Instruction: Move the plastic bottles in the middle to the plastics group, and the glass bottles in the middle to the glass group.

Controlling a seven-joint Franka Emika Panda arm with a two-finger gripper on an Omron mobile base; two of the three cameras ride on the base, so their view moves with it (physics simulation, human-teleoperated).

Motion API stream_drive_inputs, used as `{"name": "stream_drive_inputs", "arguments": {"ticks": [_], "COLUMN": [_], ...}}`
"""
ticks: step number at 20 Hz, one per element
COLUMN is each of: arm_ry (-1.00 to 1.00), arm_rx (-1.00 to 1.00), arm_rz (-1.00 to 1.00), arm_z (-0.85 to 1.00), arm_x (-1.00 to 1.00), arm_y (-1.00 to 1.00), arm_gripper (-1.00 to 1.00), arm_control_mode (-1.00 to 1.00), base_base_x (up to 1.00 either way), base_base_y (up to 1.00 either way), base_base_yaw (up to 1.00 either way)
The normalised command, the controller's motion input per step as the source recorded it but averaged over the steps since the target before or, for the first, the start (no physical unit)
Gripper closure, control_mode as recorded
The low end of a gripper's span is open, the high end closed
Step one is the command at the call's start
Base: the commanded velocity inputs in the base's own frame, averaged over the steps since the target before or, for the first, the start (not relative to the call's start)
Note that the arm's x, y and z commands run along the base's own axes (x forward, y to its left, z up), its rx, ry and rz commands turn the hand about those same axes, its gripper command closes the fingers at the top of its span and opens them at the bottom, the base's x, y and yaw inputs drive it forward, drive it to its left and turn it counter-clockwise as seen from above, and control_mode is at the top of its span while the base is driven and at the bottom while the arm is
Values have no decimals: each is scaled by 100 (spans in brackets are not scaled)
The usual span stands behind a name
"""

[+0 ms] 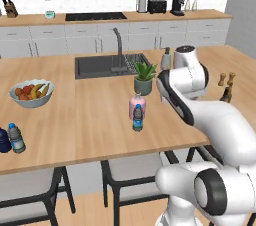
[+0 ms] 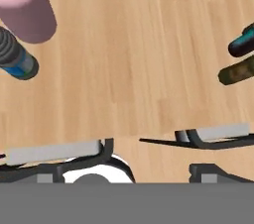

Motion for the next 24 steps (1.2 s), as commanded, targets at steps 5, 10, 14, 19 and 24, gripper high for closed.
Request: {"name": "stream_drive_inputs", "arguments": {"ticks": [5,10,14,19,24], "arm_ry": [-2,-1,0,0,1], "arm_rx": [0,14,25,9,-3], "arm_rz": [7,-3,0,0,0], "arm_z": [-1,-7,-32,-28,-13], "arm_x": [1,27,44,63,41], "arm_y": [97,67,36,47,13], "arm_gripper": [-100,-100,-100,-100,-100], "arm_control_mode": [-100,-100,-100,-100,-100], "base_base_x": [0,0,0,0,0], "base_base_y": [0,0,0,0,0], "base_base_yaw": [0,0,0,0,0]}}
